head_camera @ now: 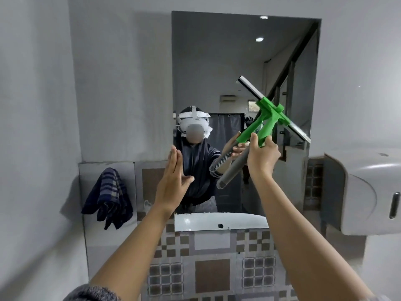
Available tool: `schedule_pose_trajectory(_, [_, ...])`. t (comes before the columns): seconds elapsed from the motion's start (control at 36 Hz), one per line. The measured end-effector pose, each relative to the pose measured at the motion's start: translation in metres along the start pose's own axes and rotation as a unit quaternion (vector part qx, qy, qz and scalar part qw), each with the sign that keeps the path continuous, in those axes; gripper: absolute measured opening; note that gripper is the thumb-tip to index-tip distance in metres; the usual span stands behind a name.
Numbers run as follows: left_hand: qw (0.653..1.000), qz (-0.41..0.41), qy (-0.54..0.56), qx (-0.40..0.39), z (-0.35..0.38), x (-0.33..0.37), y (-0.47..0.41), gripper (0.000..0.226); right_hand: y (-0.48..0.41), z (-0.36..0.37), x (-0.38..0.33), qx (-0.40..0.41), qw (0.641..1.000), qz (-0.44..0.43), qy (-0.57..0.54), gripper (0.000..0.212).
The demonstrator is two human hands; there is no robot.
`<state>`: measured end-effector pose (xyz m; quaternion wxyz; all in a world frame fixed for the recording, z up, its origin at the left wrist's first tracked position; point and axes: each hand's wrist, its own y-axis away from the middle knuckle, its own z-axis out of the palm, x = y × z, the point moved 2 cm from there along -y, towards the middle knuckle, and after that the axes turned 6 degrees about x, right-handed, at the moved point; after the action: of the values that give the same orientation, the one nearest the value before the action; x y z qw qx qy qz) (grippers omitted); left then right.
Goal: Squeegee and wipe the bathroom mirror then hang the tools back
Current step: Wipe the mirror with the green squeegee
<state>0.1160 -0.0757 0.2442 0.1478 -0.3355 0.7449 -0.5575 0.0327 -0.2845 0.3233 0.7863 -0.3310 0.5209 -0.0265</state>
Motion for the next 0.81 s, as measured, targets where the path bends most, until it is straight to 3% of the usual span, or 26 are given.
schedule_pose_trajectory(0.36, [0.999,0.046,0.002,-0.020,-0.006,-0.014,-0.002,0.096,0.054,0.027,-0.005,-0.028,0.999,-0.021,-0.035,0.023])
schedule_pose_trajectory(0.81, [0.999,0.043,-0.022,-0.023,-0.002,-0.019,-0.001,0.086,0.085,0.047,0.004,-0.063,0.996,-0.061,0.009,0.028])
